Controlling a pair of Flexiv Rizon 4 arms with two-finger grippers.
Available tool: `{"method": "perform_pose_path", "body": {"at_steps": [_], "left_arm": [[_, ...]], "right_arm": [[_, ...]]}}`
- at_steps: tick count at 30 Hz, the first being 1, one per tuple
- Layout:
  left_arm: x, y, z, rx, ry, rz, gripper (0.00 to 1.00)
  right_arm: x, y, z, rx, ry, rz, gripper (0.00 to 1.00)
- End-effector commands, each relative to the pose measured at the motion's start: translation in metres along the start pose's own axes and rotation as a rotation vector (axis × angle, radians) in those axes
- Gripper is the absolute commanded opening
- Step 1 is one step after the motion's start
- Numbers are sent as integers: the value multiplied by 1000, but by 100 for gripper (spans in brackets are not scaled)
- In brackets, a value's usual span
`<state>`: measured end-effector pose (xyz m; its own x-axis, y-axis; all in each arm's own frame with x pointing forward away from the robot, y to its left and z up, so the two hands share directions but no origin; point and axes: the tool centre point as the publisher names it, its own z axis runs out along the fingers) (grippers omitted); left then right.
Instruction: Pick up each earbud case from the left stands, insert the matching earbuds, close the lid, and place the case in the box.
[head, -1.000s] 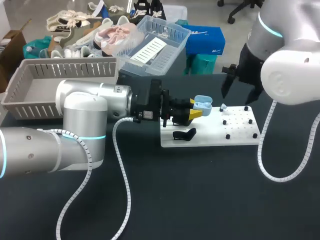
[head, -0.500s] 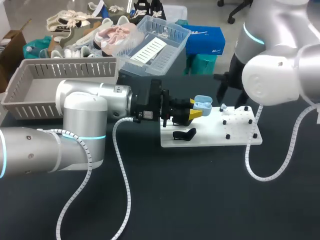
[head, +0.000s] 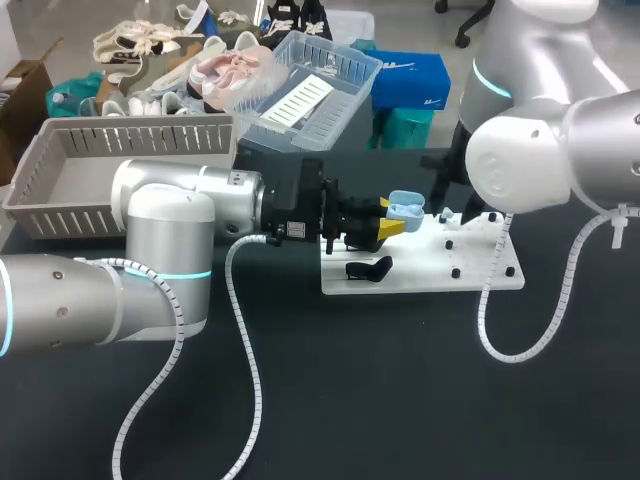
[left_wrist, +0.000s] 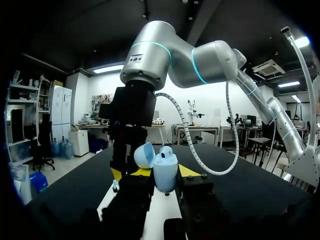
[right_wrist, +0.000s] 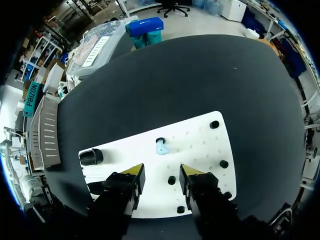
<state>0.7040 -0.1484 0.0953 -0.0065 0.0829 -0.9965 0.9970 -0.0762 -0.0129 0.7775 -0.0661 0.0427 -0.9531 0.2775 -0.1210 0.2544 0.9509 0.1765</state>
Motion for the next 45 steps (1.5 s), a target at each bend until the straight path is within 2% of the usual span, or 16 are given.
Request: {"method": "perform_pose_path", "body": {"at_steps": [1, 17, 23, 45], "left_arm": [[1, 0, 0, -1, -2, 1, 0], [1, 0, 0, -1, -2, 1, 0], [1, 0, 0, -1, -2, 1, 0], [1, 0, 0, -1, -2, 1, 0]], "right_arm": [[-5, -2, 5, -1, 6, 7, 40], [-12, -4, 13, -33, 5, 15, 39], [-12, -3, 17, -46, 9, -4, 33], [-17, -1, 19, -29, 8, -22, 32]]}}
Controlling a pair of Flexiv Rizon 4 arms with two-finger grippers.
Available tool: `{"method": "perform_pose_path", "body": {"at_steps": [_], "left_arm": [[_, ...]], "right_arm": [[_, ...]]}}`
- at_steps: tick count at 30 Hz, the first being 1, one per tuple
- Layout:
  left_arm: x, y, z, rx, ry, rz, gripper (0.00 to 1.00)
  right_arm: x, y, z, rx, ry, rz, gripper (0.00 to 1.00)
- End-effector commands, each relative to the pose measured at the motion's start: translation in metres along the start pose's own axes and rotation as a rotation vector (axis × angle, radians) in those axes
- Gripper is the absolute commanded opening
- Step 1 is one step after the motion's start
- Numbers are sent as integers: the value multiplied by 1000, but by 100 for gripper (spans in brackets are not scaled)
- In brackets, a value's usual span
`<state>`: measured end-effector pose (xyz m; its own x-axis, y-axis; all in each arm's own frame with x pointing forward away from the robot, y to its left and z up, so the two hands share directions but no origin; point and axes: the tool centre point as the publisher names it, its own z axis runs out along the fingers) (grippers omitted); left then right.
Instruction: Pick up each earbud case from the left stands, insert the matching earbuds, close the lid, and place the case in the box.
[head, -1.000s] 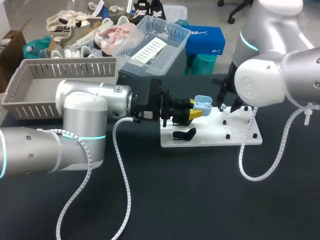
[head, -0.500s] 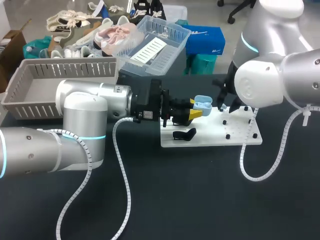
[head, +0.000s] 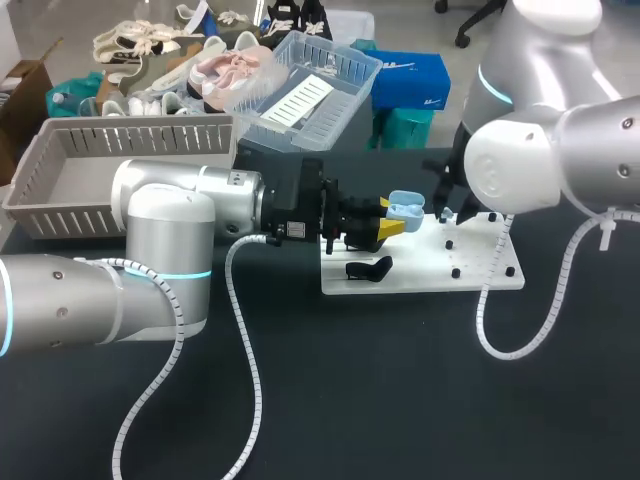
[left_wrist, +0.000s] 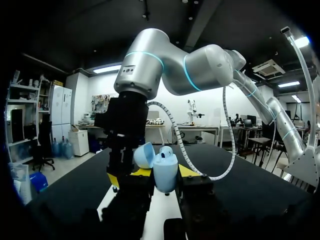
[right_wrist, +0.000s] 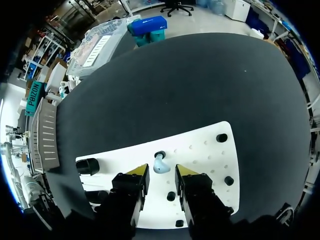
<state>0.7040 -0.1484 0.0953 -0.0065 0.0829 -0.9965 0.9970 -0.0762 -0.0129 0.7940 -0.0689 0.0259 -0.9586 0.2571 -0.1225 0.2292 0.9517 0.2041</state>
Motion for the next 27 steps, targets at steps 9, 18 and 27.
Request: {"method": "perform_pose_path", "body": {"at_steps": [9, 18, 27], "left_arm": [[1, 0, 0, -1, -2, 1, 0], [1, 0, 0, -1, -2, 1, 0], [1, 0, 0, -1, -2, 1, 0]], "right_arm": [[-4, 0, 2, 7, 9, 1, 29], [-4, 0, 4, 4, 16, -5, 4], [-3, 2, -2, -6, 16, -11, 0]]}}
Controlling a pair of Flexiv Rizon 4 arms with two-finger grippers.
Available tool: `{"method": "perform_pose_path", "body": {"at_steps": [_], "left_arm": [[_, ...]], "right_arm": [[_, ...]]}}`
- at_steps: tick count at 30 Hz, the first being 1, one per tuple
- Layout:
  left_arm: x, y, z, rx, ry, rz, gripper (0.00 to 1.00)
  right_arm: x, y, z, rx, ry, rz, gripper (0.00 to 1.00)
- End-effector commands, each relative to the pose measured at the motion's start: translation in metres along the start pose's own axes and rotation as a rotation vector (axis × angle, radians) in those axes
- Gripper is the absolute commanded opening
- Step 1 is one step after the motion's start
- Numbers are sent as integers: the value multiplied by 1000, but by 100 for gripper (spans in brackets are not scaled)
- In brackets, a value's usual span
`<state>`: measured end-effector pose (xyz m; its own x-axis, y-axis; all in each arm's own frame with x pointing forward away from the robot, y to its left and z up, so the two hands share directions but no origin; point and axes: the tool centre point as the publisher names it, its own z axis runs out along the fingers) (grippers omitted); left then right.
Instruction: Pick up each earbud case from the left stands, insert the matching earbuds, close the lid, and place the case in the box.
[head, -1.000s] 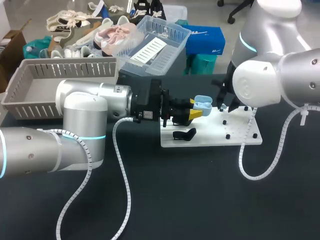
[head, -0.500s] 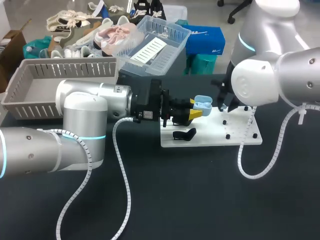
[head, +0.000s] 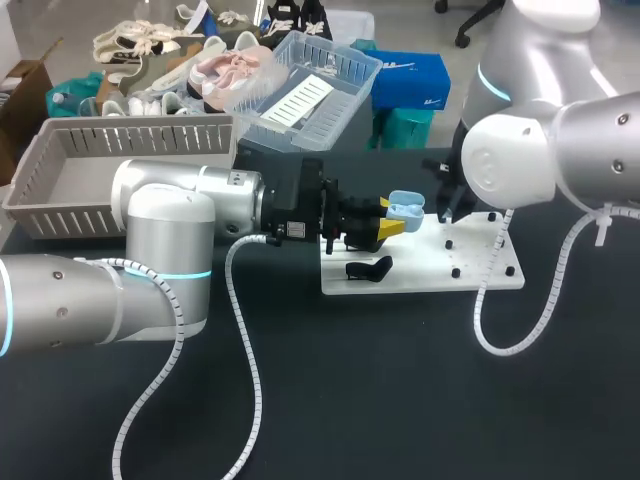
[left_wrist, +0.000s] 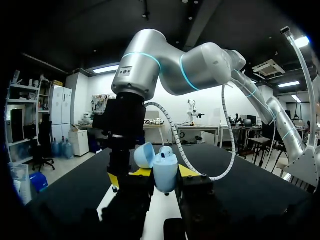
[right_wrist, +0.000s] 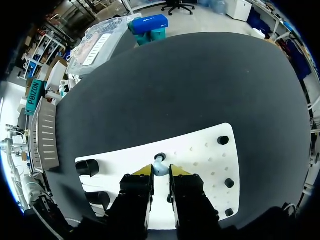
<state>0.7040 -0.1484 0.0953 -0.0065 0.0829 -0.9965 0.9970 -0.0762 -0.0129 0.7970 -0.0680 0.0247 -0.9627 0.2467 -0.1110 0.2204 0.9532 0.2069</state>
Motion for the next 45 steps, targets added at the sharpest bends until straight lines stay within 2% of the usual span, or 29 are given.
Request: {"method": "perform_pose_path", "body": {"at_steps": [1, 6, 10, 20, 26, 33, 37, 41, 45], "left_arm": [[1, 0, 0, -1, -1, 1, 0], [1, 0, 0, -1, -1, 1, 0], [1, 0, 0, -1, -1, 1, 0], [1, 0, 0, -1, -1, 1, 0], [1, 0, 0, -1, -1, 1, 0], [1, 0, 0, -1, -1, 1, 0], [1, 0, 0, -1, -1, 1, 0], [1, 0, 0, -1, -1, 1, 0], [1, 0, 0, -1, -1, 1, 0]], "right_arm": [[0, 1, -6, -3, 1, -3, 0], [1, 0, -19, 0, -23, 2, 0], [4, -1, -40, -32, -47, 16, 0], [21, -16, -111, -44, -156, 87, 0], [41, -14, -154, -71, -202, 82, 0], [76, 8, -195, -112, -169, -35, 0], [93, 24, -211, -103, -164, -144, 0], [110, 41, -216, -114, -134, -249, 0], [118, 53, -208, -90, -81, -332, 0]]}}
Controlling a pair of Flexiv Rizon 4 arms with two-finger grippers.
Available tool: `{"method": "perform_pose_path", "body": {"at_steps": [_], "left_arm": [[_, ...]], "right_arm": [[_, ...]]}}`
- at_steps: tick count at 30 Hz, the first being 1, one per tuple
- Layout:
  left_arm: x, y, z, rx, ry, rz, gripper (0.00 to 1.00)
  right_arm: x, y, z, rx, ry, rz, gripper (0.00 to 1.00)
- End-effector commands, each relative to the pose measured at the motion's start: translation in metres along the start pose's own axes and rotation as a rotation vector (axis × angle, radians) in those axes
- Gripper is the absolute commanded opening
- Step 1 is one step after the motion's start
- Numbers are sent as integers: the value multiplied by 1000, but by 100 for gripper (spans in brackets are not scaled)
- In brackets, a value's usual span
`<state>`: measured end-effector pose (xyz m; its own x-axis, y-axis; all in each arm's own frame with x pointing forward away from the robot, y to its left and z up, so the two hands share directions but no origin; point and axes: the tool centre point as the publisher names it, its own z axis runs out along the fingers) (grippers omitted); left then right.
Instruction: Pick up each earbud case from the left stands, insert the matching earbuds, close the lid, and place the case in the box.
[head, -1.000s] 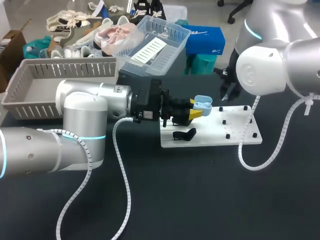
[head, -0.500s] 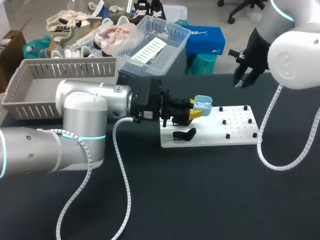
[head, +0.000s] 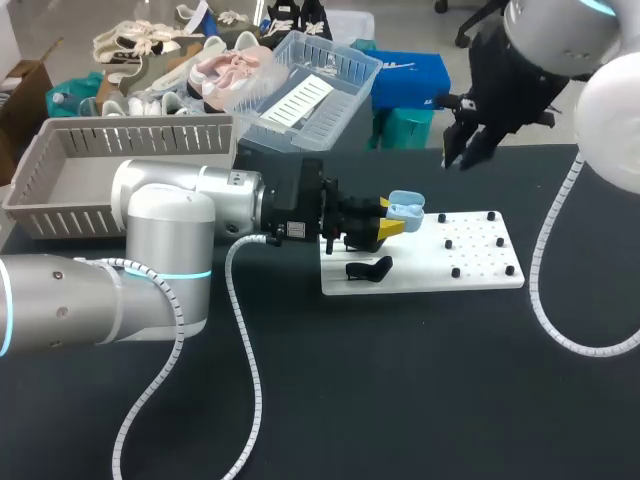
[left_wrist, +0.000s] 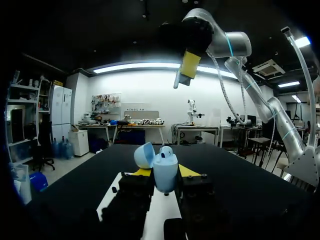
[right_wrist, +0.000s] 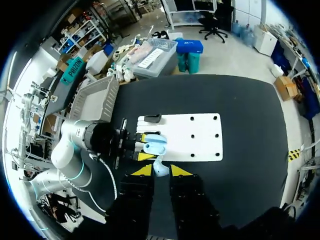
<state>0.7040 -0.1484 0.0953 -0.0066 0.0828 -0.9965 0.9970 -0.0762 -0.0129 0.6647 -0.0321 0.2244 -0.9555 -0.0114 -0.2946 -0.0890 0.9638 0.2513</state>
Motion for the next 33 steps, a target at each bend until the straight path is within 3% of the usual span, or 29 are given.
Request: {"method": "perform_pose_path", "body": {"at_steps": [1, 8, 23, 33], "left_arm": [[1, 0, 0, -1, -1, 1, 0], [1, 0, 0, -1, -1, 1, 0], [1, 0, 0, -1, -1, 1, 0], [1, 0, 0, -1, -1, 1, 0]], "right_arm": [[3, 10, 5, 27, 56, -51, 0], [4, 13, 25, 39, 142, -90, 0], [4, 12, 26, 38, 144, -86, 0], [-3, 17, 33, 14, 209, -78, 0]]}}
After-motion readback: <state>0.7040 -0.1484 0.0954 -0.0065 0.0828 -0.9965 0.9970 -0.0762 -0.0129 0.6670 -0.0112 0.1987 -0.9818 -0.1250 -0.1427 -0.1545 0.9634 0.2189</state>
